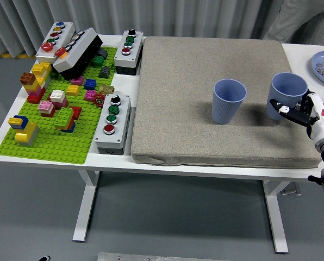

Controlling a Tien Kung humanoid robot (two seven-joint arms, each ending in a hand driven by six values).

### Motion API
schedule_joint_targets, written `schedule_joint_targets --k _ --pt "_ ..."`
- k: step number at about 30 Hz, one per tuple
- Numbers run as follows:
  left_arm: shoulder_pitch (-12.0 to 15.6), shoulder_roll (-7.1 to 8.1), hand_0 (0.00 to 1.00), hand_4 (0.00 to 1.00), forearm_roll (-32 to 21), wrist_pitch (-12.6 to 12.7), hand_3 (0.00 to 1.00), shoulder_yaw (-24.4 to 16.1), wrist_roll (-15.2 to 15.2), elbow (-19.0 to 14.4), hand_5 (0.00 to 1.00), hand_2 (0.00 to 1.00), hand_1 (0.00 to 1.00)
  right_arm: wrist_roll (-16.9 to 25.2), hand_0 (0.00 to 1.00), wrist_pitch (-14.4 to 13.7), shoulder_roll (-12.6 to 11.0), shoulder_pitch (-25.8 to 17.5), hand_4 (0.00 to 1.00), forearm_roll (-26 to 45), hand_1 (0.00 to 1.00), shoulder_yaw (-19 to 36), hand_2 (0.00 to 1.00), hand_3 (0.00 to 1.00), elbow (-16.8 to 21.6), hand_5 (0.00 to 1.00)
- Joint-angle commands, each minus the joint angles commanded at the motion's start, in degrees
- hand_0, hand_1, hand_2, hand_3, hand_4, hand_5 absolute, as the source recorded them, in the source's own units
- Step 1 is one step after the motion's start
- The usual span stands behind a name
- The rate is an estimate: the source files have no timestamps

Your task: Pick cup pour cup place

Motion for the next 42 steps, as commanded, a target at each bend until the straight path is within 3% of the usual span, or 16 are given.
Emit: schedule_joint_targets --k 12,24,37,42 --pt "0.0 0.05 0.823 0.574 0.0 0.0 0.762 -0.1 0.1 0.0 0.998 0.841 0.784 -5.4 0.673 -5.7 -0.3 1.3 0.751 -18.7 0.572 -3.3 0.501 0.640 5.1 0.294" --pt "-0.1 0.07 0.823 0.573 0.2 0.0 0.762 -0.3 0.1 0.0 0.998 0.841 0.784 -7.8 0.676 -7.5 0.1 2.7 0.743 -27.9 0.574 -6.8 0.502 0.642 7.0 0.290" --pt "0.0 0.15 0.823 0.573 0.3 0.0 0.762 -0.3 0.2 0.0 0.998 0.841 0.784 -8.4 0.678 -8.7 0.1 3.1 0.743 -37.5 0.575 -7.4 0.501 0.639 6.4 0.293" --pt "0.0 0.17 0.823 0.573 0.3 0.0 0.761 -0.2 0.2 0.0 0.998 0.841 0.784 -8.6 0.679 -8.9 -0.1 3.3 0.742 -38.2 0.575 -8.1 0.502 0.639 6.5 0.297"
